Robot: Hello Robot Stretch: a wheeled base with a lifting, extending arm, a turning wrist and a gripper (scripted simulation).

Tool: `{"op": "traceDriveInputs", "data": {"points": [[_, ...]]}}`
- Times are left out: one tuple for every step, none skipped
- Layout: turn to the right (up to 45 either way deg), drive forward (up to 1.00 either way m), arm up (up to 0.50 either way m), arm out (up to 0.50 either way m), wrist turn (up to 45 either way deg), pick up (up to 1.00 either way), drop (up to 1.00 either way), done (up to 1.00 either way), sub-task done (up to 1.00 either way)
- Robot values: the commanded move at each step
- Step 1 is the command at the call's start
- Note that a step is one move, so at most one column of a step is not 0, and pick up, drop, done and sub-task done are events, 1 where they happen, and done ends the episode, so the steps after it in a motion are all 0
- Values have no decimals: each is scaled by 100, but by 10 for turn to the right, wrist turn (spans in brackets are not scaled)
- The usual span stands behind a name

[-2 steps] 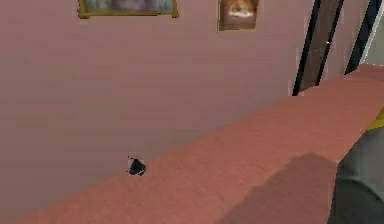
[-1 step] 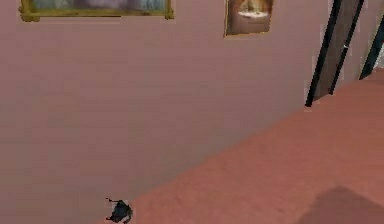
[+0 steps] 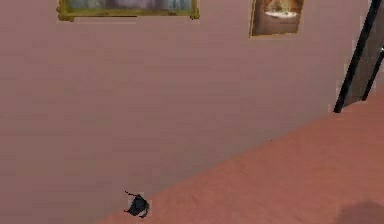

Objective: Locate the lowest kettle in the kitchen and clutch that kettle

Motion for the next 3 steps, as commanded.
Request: {"op": "traceDriveInputs", "data": {"points": [[0, 55, 0, 0, 0, 0, 0, 0, 0], [450, 0, 0, 0, 0, 0, 0, 0, 0], [120, 0, 0, 0, 0, 0, 0, 0, 0]]}}
